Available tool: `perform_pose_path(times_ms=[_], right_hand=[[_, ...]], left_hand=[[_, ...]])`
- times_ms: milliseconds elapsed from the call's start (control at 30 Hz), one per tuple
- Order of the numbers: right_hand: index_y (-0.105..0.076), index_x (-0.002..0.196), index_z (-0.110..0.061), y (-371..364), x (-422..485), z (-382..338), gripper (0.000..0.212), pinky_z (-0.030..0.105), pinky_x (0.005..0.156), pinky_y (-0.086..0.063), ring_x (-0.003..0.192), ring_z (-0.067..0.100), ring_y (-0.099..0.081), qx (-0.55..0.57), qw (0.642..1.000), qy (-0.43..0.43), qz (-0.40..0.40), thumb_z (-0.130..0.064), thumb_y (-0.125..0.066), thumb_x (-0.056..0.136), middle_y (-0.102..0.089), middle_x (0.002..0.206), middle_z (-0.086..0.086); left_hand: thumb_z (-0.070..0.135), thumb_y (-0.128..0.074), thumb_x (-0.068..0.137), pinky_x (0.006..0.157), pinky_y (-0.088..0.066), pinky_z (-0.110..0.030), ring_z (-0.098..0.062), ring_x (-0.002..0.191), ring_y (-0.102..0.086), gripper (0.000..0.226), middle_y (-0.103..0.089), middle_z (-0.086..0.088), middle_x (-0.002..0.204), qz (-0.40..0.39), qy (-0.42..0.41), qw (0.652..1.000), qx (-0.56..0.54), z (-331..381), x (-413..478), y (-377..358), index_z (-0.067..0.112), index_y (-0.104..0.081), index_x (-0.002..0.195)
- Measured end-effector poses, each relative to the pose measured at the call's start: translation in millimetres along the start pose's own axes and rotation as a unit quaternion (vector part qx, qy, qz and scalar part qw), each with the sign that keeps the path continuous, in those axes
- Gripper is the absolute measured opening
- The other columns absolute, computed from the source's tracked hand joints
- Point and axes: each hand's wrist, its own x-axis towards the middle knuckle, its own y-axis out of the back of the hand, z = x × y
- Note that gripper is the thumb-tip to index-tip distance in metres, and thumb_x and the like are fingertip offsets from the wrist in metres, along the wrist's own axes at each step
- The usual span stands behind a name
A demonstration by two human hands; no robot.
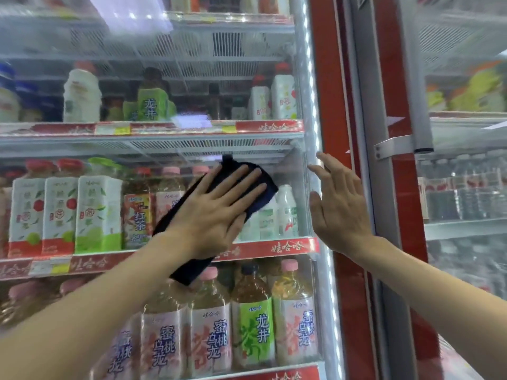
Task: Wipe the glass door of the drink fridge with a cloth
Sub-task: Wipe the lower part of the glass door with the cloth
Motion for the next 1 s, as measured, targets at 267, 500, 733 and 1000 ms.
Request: perform_pose_path(times_ms=[267,500,733,1000], right_hand=[[-0.042,0.151,-0.008,-6,-7,12,0.053,0.052,0.123,-0.025,0.153,0.029,-0.027,-0.019,1.000,0.004,-0.013,-0.021,-0.042,0.099,-0.034,0.162,0.013],[-0.050,0.144,-0.005,9,-12,25,0.050,0.047,0.121,-0.029,0.149,0.030,-0.035,0.004,0.999,0.042,-0.013,-0.010,-0.049,0.094,-0.042,0.156,0.014],[-0.037,0.154,-0.004,32,-28,57,0.059,0.046,0.126,-0.020,0.155,0.028,-0.024,-0.096,0.986,0.093,-0.096,-0.022,-0.049,0.099,-0.029,0.165,0.014],[-0.051,0.140,0.000,29,-33,57,0.047,0.045,0.119,-0.033,0.143,0.031,-0.042,-0.056,0.995,0.072,-0.035,-0.013,-0.052,0.095,-0.046,0.150,0.016]], left_hand=[[0.036,-0.023,0.105,0.124,-0.010,-0.059,-0.028,0.158,-0.008,0.062,-0.011,-0.011,0.170,0.042,0.221,0.974,-0.027,28,52,-6,0.013,-0.016,0.162],[0.037,-0.038,0.102,0.122,-0.019,-0.061,-0.029,0.157,-0.010,0.066,-0.014,-0.009,0.170,0.003,0.034,0.998,-0.048,115,-1,-9,0.014,-0.022,0.161],[0.039,-0.023,0.103,0.125,-0.009,-0.058,-0.030,0.158,-0.005,0.065,-0.009,-0.015,0.170,0.006,0.107,0.994,-0.002,28,90,1,0.013,-0.017,0.162],[0.038,-0.024,0.104,0.123,-0.008,-0.062,-0.035,0.157,-0.005,0.066,-0.008,-0.019,0.169,0.052,0.216,0.974,-0.039,97,94,-12,0.009,-0.016,0.162]])
